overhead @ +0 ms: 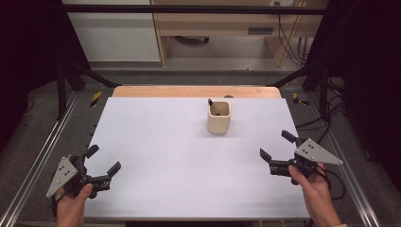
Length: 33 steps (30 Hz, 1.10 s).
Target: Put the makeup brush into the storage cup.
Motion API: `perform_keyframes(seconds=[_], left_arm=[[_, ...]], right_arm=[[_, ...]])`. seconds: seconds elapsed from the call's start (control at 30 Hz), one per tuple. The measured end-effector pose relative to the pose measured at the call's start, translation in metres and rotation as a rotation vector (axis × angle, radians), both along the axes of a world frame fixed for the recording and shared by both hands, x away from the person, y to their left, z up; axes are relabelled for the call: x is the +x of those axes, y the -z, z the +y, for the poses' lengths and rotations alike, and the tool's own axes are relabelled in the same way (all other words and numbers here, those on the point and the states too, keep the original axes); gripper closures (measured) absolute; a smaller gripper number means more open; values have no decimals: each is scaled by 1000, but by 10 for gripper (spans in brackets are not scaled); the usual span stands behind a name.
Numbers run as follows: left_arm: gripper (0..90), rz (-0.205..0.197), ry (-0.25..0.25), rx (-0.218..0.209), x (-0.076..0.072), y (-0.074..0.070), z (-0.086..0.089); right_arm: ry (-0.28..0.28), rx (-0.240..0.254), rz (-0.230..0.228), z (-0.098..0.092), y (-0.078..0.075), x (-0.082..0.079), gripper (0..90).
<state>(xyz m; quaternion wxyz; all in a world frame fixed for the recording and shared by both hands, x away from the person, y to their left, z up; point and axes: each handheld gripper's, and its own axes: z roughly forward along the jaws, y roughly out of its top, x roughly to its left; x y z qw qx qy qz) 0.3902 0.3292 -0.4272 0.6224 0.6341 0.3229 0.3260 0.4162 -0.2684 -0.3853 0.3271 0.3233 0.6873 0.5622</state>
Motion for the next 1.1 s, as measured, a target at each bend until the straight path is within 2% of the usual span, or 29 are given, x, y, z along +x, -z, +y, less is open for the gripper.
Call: perform_keyframes(seconds=[0.3, 0.57, 1.1], left_arm=[[0, 0, 3, 11, 1, 0, 0], [0, -2, 9, 12, 0, 0, 0], [0, -5, 21, 16, 0, 0, -1]], right_arm=[[-4, 3, 4, -4, 13, -6, 47], [-4, 18, 6, -9, 17, -11, 52], [-38, 83, -12, -1, 26, -13, 38]])
